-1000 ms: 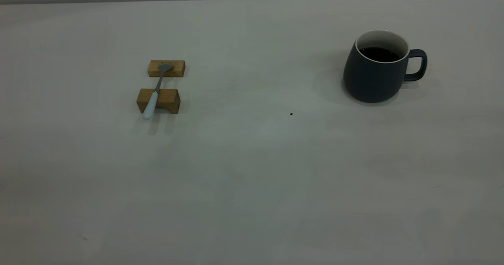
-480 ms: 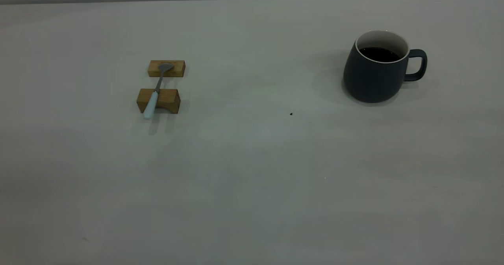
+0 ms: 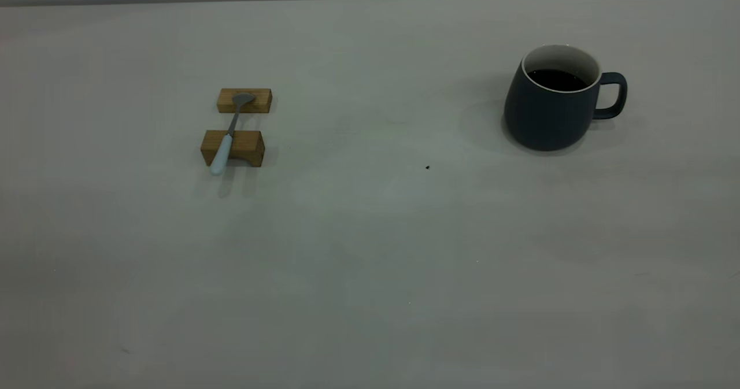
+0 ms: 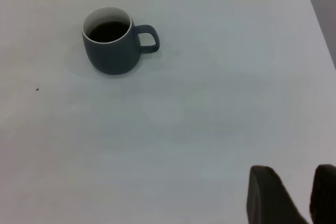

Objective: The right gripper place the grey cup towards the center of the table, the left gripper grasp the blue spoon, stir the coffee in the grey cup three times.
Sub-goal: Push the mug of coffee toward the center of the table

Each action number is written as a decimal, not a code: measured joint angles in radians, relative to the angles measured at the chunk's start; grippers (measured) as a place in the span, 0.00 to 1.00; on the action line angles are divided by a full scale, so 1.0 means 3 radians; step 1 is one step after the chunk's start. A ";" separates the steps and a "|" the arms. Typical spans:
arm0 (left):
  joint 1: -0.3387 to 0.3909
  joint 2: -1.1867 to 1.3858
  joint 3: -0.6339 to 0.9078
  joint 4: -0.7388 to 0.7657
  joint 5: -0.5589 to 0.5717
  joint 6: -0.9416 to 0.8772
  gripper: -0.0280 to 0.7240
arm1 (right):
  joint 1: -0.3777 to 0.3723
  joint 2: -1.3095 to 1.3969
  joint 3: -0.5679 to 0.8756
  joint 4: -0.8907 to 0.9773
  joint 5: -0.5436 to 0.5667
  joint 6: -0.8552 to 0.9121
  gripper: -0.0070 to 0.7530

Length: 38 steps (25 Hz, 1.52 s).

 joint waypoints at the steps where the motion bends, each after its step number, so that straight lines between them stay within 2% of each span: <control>1: 0.0000 0.0000 0.0000 0.0000 0.0000 0.0000 0.73 | 0.0000 0.0000 0.0000 0.0000 0.0000 0.0000 0.32; 13: 0.0000 0.0000 0.0000 0.0000 0.0000 0.0000 0.73 | 0.0000 0.0040 -0.0017 0.0079 -0.0026 0.0000 0.32; 17: 0.0000 0.0000 0.0000 0.0000 0.0000 0.0000 0.73 | 0.0000 0.0387 -0.0043 0.0151 -0.0325 -0.0004 0.34; 21: 0.0000 0.0000 0.0000 0.0000 0.0000 0.0000 0.73 | 0.0000 0.0986 -0.0043 0.0161 -0.0850 -0.0222 0.46; 27: 0.0000 0.0000 0.0000 0.0000 0.0000 0.0000 0.73 | 0.0000 0.2105 -0.0139 0.0189 -0.1691 -0.0798 0.83; 29: 0.0000 0.0000 0.0000 0.0000 0.0000 0.0000 0.73 | 0.0000 0.2533 -0.0240 0.0238 -0.1856 -0.0934 0.91; 33: 0.0000 0.0000 0.0000 0.0000 0.0000 0.0000 0.73 | 0.0000 0.3354 -0.0553 0.0238 -0.1989 -0.1256 0.93; 38: 0.0000 0.0000 0.0000 0.0000 0.0000 0.0000 0.73 | 0.0000 0.4423 -0.1005 0.0429 -0.2099 -0.1839 0.85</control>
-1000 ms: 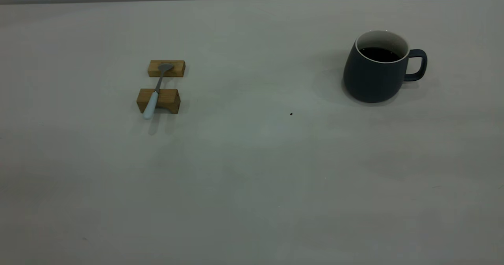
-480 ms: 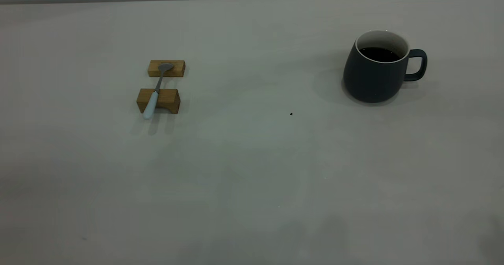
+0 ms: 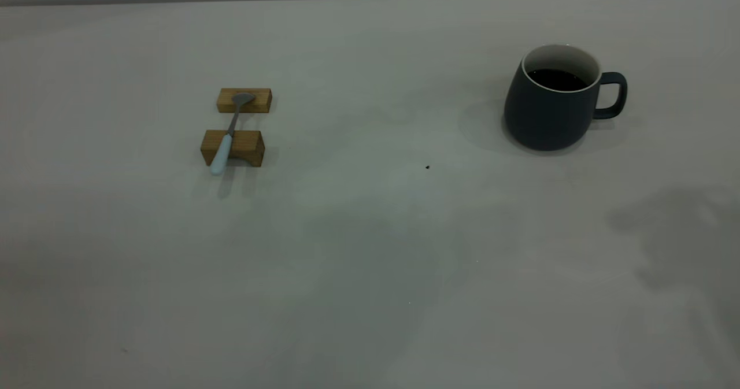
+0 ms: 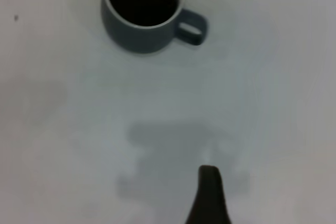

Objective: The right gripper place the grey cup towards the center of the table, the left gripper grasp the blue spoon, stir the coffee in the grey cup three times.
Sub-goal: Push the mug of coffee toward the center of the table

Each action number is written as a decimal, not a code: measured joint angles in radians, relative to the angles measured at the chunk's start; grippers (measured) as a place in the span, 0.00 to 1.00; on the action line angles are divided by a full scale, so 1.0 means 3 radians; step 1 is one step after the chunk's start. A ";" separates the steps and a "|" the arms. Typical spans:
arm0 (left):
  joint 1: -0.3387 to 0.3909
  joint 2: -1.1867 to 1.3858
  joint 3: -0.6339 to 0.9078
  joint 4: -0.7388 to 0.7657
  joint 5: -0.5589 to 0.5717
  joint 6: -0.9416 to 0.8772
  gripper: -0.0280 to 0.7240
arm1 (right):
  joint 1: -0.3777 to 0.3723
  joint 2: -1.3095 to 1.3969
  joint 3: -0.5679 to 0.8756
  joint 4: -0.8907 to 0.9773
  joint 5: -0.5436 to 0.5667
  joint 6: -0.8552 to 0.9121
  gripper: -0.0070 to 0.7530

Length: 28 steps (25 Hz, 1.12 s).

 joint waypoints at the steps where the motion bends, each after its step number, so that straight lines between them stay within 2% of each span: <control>1: 0.0000 0.0000 0.0000 0.0000 0.0000 0.0000 0.73 | 0.0000 0.0212 -0.0081 0.0083 -0.0019 -0.0154 0.83; 6: 0.0000 0.0000 0.0000 0.0000 0.0000 0.0000 0.73 | 0.0000 0.1106 -0.0517 0.0392 -0.0186 -0.1189 0.76; 12: 0.0000 0.0000 0.0000 0.0000 0.0000 0.0000 0.73 | -0.0019 0.1974 -0.0999 0.0732 -0.0368 -0.3082 0.75; 18: 0.0000 0.0000 0.0000 0.0000 -0.0001 0.0000 0.73 | -0.0183 0.2619 -0.1404 0.1272 -0.0437 -0.4600 0.75; 24: 0.0000 0.0000 0.0000 0.0000 -0.0001 0.0000 0.73 | -0.0346 0.2991 -0.1711 0.1811 -0.0500 -0.5410 0.75; 28: 0.0000 0.0000 0.0000 0.0000 -0.0001 0.0000 0.73 | -0.0354 0.3222 -0.1935 0.2018 -0.0454 -0.5528 0.75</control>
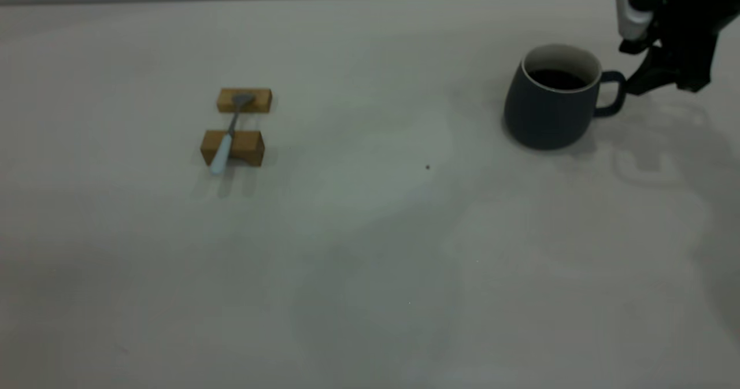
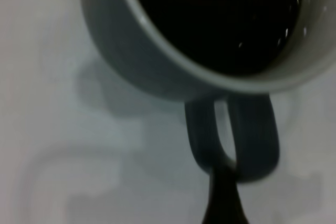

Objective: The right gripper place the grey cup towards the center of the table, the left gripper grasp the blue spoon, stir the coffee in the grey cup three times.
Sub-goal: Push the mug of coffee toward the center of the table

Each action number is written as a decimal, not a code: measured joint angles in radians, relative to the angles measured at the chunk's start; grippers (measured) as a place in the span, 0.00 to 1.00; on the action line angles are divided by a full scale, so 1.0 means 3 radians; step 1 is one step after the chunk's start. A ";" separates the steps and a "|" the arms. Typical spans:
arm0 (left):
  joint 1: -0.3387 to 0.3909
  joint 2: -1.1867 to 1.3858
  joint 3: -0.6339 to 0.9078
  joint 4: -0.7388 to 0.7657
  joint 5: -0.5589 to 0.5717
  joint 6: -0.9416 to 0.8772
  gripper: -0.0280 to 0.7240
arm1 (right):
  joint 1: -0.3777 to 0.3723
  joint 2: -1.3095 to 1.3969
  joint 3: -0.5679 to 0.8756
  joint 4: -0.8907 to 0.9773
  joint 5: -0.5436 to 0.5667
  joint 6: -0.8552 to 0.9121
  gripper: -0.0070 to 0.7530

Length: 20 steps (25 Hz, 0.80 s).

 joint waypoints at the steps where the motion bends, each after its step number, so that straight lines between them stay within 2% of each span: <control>1: 0.0000 0.0000 0.0000 0.0000 0.0000 0.0000 0.73 | 0.0000 0.0050 -0.0040 0.0011 0.0041 -0.0003 0.75; 9: 0.0000 0.0000 0.0000 0.0000 0.0000 0.0000 0.73 | 0.0057 0.0262 -0.0211 0.0097 0.0263 -0.0013 0.69; 20: 0.0000 0.0000 0.0000 0.0000 0.0000 0.0000 0.73 | 0.0529 0.0442 -0.0291 0.0325 0.0184 -0.0017 0.65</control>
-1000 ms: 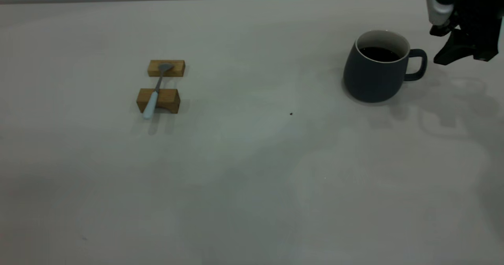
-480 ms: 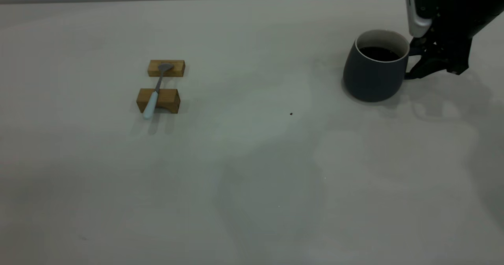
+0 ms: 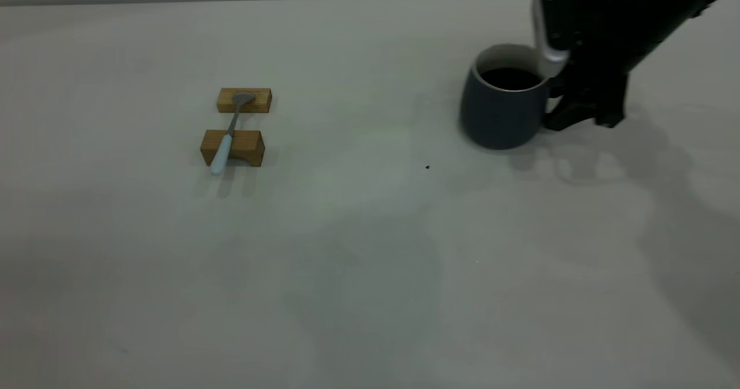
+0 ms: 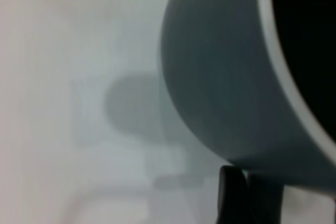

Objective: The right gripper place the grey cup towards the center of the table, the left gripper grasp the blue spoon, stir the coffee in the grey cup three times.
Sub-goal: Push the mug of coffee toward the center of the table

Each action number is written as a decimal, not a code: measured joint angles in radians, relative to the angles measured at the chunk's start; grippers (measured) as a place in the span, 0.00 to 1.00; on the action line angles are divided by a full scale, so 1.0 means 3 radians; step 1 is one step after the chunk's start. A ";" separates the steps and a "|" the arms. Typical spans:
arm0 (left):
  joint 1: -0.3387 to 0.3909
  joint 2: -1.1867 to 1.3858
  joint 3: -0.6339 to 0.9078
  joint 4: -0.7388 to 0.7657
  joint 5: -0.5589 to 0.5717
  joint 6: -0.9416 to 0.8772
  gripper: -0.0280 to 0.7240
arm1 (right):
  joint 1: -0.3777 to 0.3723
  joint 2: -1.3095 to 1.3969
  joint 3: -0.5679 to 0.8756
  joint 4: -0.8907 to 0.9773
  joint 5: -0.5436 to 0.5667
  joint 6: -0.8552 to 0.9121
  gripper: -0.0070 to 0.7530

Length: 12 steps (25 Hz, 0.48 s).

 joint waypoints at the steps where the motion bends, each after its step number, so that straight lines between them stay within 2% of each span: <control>1: 0.0000 0.0000 0.0000 0.0000 0.0000 0.0000 0.73 | 0.0045 0.0017 -0.0028 0.0039 -0.0004 0.0000 0.65; 12: 0.0000 0.0000 0.0000 0.0000 -0.0003 0.0000 0.73 | 0.0645 0.0205 -0.0389 0.0297 -0.0005 0.0000 0.65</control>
